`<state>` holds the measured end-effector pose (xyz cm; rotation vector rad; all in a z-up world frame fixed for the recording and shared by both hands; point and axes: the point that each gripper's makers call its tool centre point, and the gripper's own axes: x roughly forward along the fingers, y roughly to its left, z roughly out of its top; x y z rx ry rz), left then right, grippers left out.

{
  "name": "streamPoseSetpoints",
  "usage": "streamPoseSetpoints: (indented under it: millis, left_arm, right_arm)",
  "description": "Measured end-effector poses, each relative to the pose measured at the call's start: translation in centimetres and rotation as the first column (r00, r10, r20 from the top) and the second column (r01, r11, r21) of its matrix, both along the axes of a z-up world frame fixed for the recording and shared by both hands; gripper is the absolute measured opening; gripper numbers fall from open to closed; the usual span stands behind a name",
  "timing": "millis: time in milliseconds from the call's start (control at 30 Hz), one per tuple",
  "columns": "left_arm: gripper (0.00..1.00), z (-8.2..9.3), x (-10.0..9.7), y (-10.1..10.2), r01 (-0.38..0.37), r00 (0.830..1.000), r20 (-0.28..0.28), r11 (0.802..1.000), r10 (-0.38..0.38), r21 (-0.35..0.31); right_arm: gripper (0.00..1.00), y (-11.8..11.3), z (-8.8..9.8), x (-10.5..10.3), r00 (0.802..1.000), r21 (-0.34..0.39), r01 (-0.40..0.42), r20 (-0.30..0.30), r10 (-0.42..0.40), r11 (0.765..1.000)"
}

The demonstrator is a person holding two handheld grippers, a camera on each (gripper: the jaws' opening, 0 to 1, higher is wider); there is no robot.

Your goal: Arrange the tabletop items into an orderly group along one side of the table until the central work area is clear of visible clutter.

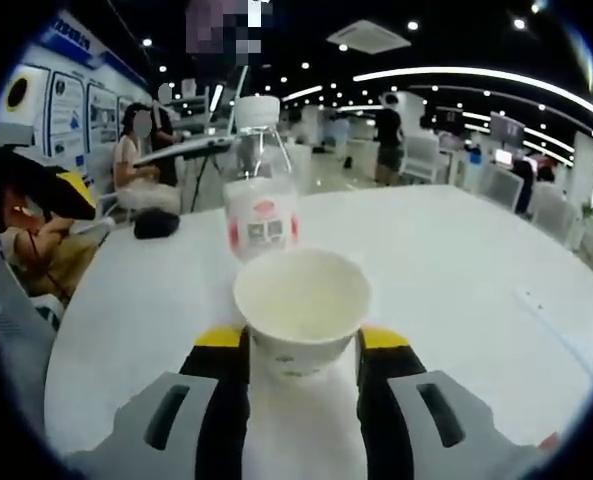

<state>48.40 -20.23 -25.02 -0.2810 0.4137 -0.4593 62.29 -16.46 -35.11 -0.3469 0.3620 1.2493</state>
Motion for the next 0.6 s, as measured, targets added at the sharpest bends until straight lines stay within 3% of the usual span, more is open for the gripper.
streamPoseSetpoints:
  millis: [100,267,333,600]
  left_arm:
    - [0.99,0.1,0.0,-0.2,0.004,1.000,0.001,1.000,-0.004,0.000]
    - [0.99,0.2,0.0,-0.4,0.011,1.000,0.006,1.000,-0.011,0.003]
    - [0.99,0.2,0.0,-0.4,0.013,1.000,0.007,1.000,-0.013,0.004]
    - [0.98,0.5,0.0,-1.8,0.052,0.998,0.016,0.999,-0.052,0.008]
  right_arm:
    - [0.47,-0.2,0.6,0.0,1.000,0.010,0.011,0.004,-0.011,1.000]
    - [0.46,-1.5,2.3,0.0,1.000,0.021,0.023,0.013,-0.023,1.000]
    - [0.47,-2.1,4.6,0.0,0.999,0.080,0.029,0.040,-0.033,0.996]
    - [0.49,-6.5,12.1,-0.9,0.989,0.179,0.045,0.134,-0.069,0.983]
